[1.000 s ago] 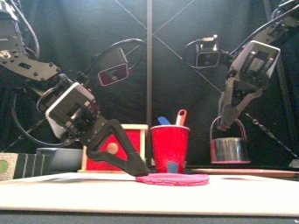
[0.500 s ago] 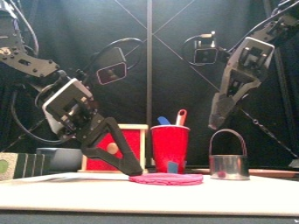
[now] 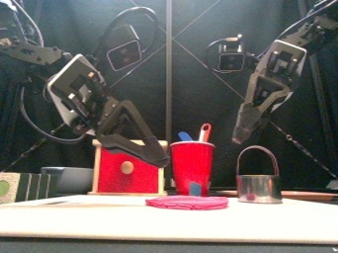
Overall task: Get the cutter from the drawer then cut the dough then place the extra dough in the bowl
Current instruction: Place the extra dough in the bowl
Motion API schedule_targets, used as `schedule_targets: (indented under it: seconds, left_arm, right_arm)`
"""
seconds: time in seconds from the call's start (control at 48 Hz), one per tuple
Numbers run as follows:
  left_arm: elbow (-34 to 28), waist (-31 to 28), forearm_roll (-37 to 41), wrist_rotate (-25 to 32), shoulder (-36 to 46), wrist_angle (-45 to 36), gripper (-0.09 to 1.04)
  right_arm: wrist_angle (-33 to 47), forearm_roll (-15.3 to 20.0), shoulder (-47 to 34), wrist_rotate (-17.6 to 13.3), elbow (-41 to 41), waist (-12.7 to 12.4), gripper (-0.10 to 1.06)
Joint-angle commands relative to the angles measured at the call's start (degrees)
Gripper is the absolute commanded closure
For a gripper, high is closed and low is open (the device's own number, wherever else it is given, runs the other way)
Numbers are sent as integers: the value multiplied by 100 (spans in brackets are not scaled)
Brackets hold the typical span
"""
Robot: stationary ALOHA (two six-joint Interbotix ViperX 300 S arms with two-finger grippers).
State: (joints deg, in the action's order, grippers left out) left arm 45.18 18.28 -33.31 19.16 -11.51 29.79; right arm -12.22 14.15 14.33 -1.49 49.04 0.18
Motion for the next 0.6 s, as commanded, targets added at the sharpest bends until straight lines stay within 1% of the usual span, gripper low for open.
schedule_targets:
  seconds: [0.021,0.188,0.354,0.479,0.604]
  left_arm:
    - [-70,-18,9,0,149,44,45]
    - [-105,-299,62,35,79,-62,44]
    - [-220,-571,299,105,79,-246,40]
    - [-343,-668,378,176,62,-554,34]
    - [-510,-694,404,176,-9,-976,25]
  right_arm:
    - [44,26,88,0,-79,-9,11]
    - [53,26,88,0,-79,-9,11]
    - [44,26,88,0,-70,-9,11]
    - [44,26,88,0,-62,-9,11]
    - [44,26,79,0,-53,-9,11]
